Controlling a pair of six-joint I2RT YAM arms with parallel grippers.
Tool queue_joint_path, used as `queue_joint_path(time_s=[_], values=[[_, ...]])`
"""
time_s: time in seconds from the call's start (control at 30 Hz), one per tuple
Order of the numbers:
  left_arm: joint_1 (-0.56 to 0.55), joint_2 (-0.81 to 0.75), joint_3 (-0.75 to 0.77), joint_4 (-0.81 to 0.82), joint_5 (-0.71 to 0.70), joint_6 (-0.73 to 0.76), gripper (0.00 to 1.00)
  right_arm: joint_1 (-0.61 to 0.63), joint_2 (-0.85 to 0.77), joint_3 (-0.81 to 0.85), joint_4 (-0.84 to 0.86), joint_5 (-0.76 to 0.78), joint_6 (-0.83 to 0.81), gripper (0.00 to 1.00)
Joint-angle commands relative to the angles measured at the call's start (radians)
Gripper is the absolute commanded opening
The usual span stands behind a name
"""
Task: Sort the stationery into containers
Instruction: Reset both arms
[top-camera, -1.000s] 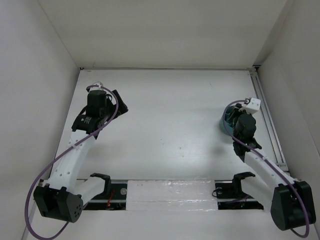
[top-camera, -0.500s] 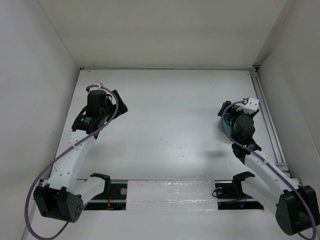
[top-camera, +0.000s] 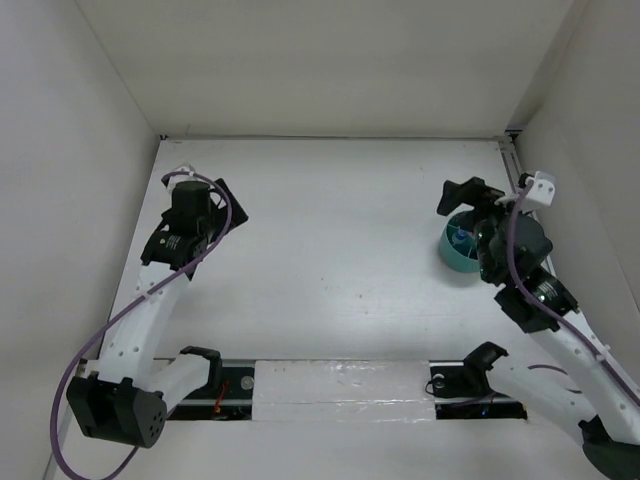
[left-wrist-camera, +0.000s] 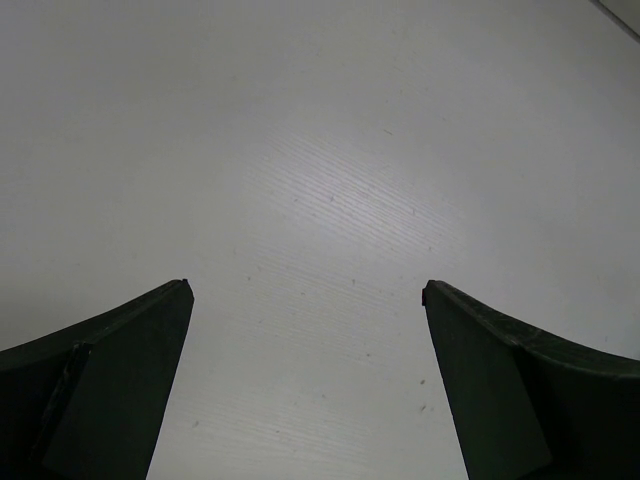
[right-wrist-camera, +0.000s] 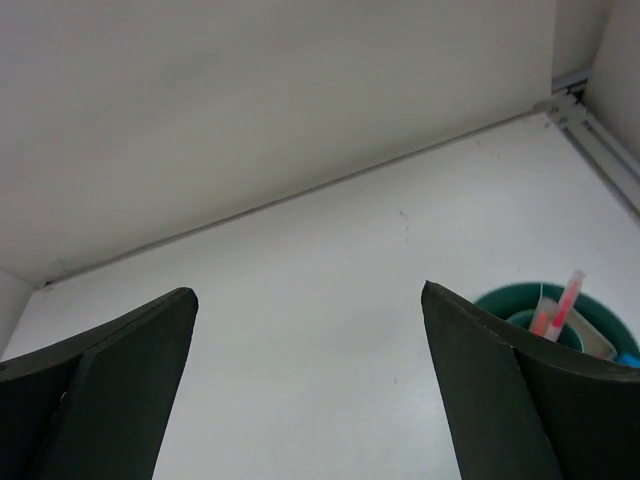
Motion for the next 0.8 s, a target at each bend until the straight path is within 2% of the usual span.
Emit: queue_joint_path(time_s=[0.0, 0.1, 0.23, 0.4, 0.43, 0.57, 0.77], values=[[0.011, -0.067, 0.013, -0.010, -0.100, -0.022, 1.00, 0.057, -0.075, 0.049, -0.340, 0.109, 0.160, 1.00], [0.011, -0.123, 0.013, -0.010, -0.155, -0.042, 1.00, 0.079, -0.162, 0.069, -0.461, 0.069, 0.171, 1.00], [-0.018, -0.213, 0.025, -0.060, -0.203, -0.085, 1.00, 0.079, -0.262, 0.109, -0.595, -0.062, 0.183, 1.00], [-0.018, -0.406, 0.004, -0.152, -0.191, -0.128, 1.00, 0.079, -0.398, 0.189, -0.737, -0.178, 0.192, 1.00], [-0.018, -0.407, 0.004, -0.164, -0.190, -0.137, 1.00, 0.079, -0.420, 0.199, -0.750, -0.196, 0.192, 1.00], [-0.018, -0.595, 0.016, -0.210, -0.154, -0.137, 1.00, 0.079, -0.503, 0.238, -0.820, -0.340, 0.192, 1.00], [-0.018, -0.764, 0.056, -0.301, -0.144, -0.137, 1.00, 0.050, -0.572, 0.258, -0.935, -0.390, 0.156, 1.00]])
